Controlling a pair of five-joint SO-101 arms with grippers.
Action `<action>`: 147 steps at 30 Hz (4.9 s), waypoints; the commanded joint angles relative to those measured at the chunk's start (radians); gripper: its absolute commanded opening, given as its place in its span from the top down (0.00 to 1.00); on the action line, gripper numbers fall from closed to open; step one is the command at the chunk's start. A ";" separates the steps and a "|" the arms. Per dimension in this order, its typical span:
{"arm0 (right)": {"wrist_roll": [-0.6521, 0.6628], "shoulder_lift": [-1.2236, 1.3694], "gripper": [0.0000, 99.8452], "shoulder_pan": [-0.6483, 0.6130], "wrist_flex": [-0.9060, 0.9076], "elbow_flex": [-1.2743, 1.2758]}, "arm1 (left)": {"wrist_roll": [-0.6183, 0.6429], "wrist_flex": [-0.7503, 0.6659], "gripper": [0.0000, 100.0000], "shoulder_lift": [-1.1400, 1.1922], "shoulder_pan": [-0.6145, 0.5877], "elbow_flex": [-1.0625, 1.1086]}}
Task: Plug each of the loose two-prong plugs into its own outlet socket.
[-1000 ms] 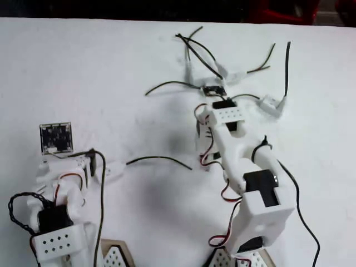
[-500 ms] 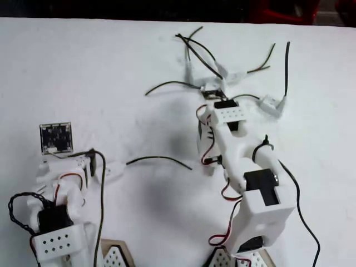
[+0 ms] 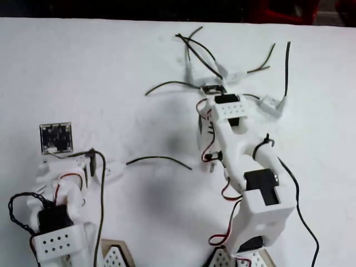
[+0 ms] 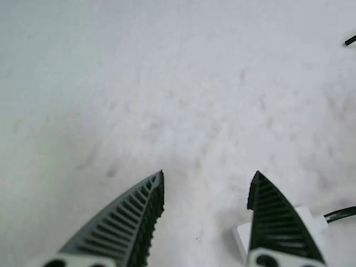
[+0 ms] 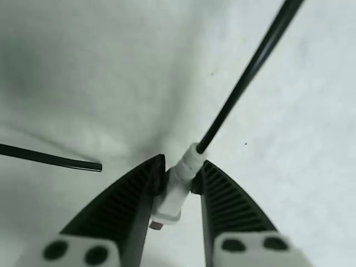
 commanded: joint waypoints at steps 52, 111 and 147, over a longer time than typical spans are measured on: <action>0.130 -0.522 0.98 0.021 0.114 -0.005 | 0.011 -0.021 0.75 -0.012 -0.002 -0.011; 0.057 -1.451 0.98 -0.297 -0.869 1.043 | -0.160 0.107 0.75 0.027 0.470 -0.405; -0.063 -1.449 0.98 -0.010 -0.997 1.048 | -0.882 0.160 0.86 1.379 0.325 -0.744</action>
